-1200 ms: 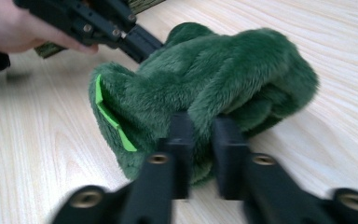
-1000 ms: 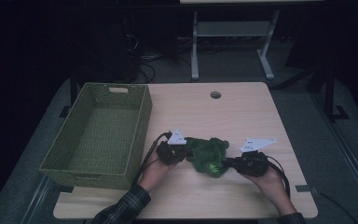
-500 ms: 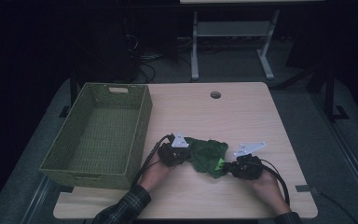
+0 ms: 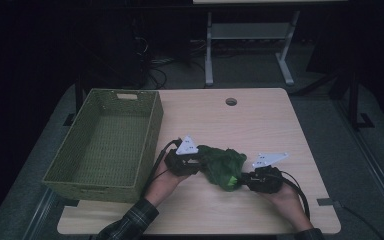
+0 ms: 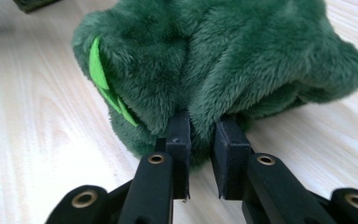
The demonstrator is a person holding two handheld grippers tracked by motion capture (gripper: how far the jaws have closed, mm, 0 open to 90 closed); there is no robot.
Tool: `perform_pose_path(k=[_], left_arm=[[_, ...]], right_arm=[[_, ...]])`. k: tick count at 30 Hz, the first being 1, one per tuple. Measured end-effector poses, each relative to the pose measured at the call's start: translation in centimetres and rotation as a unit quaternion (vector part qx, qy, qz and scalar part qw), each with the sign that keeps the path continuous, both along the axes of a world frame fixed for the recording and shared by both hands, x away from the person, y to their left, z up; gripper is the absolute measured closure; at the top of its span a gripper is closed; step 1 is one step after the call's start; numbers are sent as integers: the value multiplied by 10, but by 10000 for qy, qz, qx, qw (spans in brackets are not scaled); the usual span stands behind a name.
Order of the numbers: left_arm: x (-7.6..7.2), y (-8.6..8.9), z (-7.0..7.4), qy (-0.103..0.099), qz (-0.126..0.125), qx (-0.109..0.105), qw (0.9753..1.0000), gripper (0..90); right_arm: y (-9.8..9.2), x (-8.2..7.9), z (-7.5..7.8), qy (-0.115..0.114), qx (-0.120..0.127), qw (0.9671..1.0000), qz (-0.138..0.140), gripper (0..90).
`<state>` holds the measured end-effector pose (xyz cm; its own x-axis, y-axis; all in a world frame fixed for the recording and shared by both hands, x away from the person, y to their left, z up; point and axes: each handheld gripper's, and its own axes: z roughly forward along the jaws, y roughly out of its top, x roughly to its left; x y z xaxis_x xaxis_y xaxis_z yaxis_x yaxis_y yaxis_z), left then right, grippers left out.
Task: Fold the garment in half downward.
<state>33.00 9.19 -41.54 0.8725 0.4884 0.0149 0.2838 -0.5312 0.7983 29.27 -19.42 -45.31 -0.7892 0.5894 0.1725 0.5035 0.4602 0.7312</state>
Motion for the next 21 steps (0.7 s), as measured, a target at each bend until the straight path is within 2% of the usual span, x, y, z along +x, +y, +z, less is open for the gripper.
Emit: perform_pose_path(k=[6, 7, 13, 17, 19, 21], left_arm=[[-7, -3, 14, -17, -132, -259, 9996, 653], [-8, -5, 16, -17, -172, -272, 9995, 645], [-14, -14, 18, -8, -337, -214, 9992, 588], [-13, -14, 16, 54, -279, -215, 9994, 569], [-13, -11, 16, 52, -244, -216, 9995, 570], [-13, -9, 17, 50, -219, -225, 9995, 584]], right_arm=[[13, -1, -2, 12, -41, 10000, 84, 772], [14, -1, -2, -45, -47, 9999, 114, 760], [19, -4, 1, 28, 80, 9998, 173, 732], [32, -6, 0, 23, 34, 9996, 292, 696], [32, -7, 2, -78, -47, 9995, 313, 657], [26, -9, 7, -59, 1, 9998, 171, 631]])
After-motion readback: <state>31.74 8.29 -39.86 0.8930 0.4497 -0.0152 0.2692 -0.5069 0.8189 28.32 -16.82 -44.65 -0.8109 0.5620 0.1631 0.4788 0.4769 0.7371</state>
